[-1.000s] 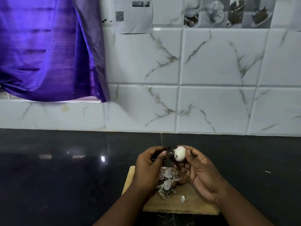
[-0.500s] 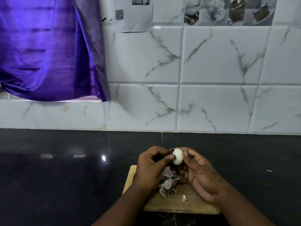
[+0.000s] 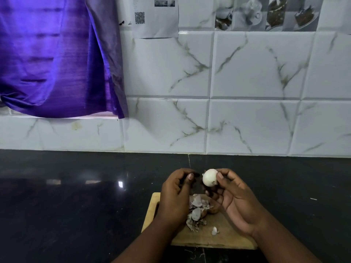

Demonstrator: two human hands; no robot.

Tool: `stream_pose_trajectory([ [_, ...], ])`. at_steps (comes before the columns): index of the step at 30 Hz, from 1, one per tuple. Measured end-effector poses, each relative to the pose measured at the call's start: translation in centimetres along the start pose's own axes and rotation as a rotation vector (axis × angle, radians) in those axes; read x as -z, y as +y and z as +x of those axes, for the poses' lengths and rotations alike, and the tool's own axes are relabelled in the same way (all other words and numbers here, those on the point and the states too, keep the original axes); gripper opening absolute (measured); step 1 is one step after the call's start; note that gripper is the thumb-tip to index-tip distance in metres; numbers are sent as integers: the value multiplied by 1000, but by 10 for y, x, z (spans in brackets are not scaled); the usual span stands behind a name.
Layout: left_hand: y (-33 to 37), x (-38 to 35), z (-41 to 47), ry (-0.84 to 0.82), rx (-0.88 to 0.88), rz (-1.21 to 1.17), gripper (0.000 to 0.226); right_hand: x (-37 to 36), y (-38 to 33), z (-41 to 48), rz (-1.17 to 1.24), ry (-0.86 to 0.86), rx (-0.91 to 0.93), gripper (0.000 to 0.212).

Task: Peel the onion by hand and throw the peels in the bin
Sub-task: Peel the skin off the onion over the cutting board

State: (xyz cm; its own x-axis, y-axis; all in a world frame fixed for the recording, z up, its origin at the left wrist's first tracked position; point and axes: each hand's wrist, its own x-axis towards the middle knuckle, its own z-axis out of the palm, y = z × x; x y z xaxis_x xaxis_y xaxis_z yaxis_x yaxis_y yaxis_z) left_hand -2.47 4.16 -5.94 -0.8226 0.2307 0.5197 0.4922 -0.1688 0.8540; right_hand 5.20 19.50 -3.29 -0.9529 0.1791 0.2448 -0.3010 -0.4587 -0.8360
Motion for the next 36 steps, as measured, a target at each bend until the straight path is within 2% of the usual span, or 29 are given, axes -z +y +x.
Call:
stream_pose_trajectory([
  [4,8,-4,0,-84,86,-161,31,-1,0,1,-28,47,-50,20],
  [8,11,-4,1,-147,143,-264,28,0,0,1,-34,25,-102,18],
  [13,7,-2,4,-34,241,-355,14,-4,2,-1,10,-60,-125,7],
  [18,10,-2,1,34,260,-377,10,-5,3,-2,-40,-90,-127,11],
  [23,4,1,4,133,149,-146,15,-4,1,1,-37,50,-86,15],
  [26,10,0,-3,6,9,26,25,-2,1,4,-61,140,-68,19],
  [29,7,-2,-5,-77,-201,241,39,-1,5,5,-115,136,-78,24],
  [34,3,0,-1,19,-388,370,18,-1,6,5,-177,136,-65,34],
  [36,3,-3,-2,24,-388,364,17,1,5,6,-182,167,-41,39],
])
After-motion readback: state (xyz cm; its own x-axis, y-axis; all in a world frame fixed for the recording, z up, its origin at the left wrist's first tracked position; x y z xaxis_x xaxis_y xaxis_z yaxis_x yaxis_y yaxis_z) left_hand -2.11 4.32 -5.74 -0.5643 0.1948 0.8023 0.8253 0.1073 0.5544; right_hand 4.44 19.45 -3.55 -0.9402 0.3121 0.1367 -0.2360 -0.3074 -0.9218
